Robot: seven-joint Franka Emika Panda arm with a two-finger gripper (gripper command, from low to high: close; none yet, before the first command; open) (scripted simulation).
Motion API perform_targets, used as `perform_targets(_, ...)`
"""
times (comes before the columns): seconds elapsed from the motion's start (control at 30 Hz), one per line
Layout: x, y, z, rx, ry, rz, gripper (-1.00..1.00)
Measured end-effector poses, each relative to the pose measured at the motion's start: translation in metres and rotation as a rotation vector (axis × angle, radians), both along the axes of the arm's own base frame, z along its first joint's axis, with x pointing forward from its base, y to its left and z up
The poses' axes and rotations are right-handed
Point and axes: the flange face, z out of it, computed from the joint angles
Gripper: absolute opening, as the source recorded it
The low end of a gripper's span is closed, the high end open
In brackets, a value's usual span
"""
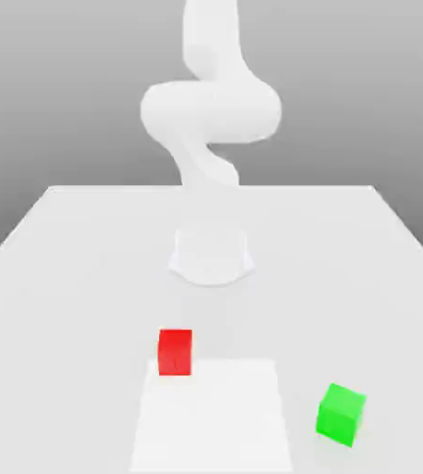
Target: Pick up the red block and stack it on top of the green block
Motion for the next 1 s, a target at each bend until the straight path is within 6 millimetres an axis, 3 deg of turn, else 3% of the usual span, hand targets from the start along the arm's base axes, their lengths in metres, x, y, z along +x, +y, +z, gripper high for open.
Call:
perform_targets(0.13, 0.031, -0.014, -0.099, -0.014, 0.147, -0.005, 0.00)
perform_targets(0.3, 0.035, -0.030, -0.225, -0.020, 0.333, -0.005, 0.00)
perform_targets(0.43, 0.009, -0.041, -0.326, -0.015, 0.495, 0.000, 0.00)
perform_targets(0.6, -0.047, -0.047, -0.451, 0.003, 0.696, 0.011, 0.00)
perform_targets(0.8, -0.058, -0.048, -0.510, 0.005, 0.724, 0.013, 0.00)
perform_targets(0.83, -0.059, -0.048, -0.515, 0.005, 0.724, 0.013, -1.00)
perform_targets(1.0, -0.059, -0.048, -0.516, 0.005, 0.725, 0.012, -1.00)
